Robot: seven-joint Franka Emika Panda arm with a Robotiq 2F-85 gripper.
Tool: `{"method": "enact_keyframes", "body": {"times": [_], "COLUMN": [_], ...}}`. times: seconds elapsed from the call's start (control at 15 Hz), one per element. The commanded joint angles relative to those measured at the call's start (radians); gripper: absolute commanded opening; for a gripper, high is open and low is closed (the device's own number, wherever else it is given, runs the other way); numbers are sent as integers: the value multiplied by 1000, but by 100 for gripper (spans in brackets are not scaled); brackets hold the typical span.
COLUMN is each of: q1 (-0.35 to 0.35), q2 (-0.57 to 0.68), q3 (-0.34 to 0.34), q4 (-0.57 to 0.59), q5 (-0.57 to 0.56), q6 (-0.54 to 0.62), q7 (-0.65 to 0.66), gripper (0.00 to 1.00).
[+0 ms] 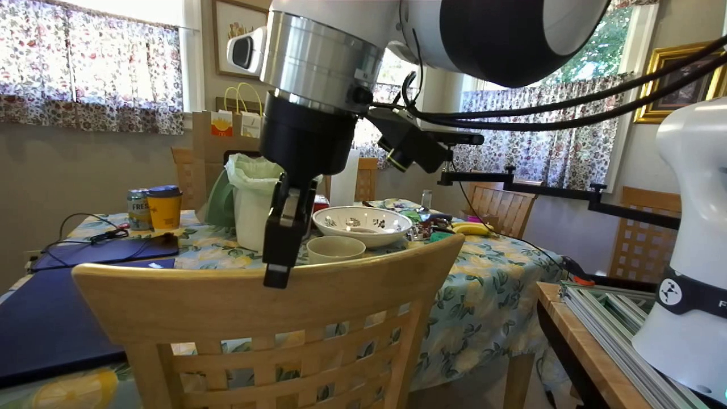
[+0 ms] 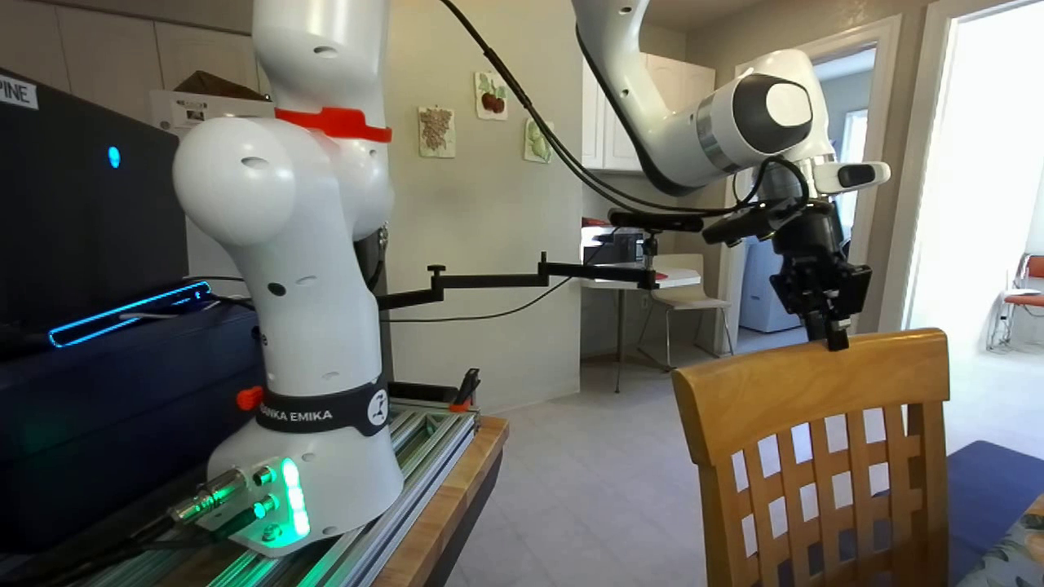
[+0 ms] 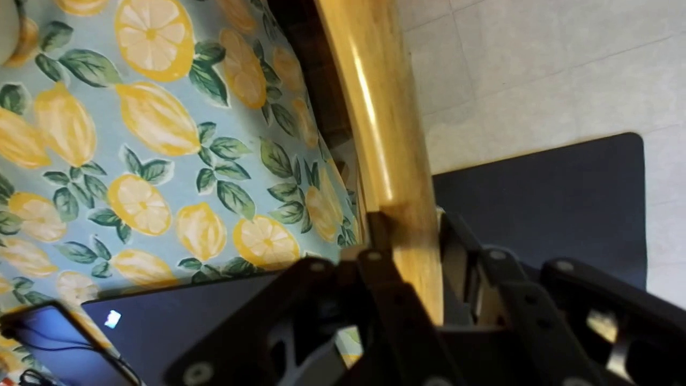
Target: Pull out the chair
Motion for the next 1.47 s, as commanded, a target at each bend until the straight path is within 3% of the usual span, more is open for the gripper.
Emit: {"method": "enact_keyframes", "body": {"times": [0.0,0.27,1.07,1.4], "q1": [22,22,24,28], "q2": [36,53,49,57], "q3": [-23,-11,54,49], "q4": [32,32,44,55], "q5": [36,85,441,465], "q6": [7,19,9,17], "q7": [-39,-70,-263,-261], "gripper": [7,7,7,7]}}
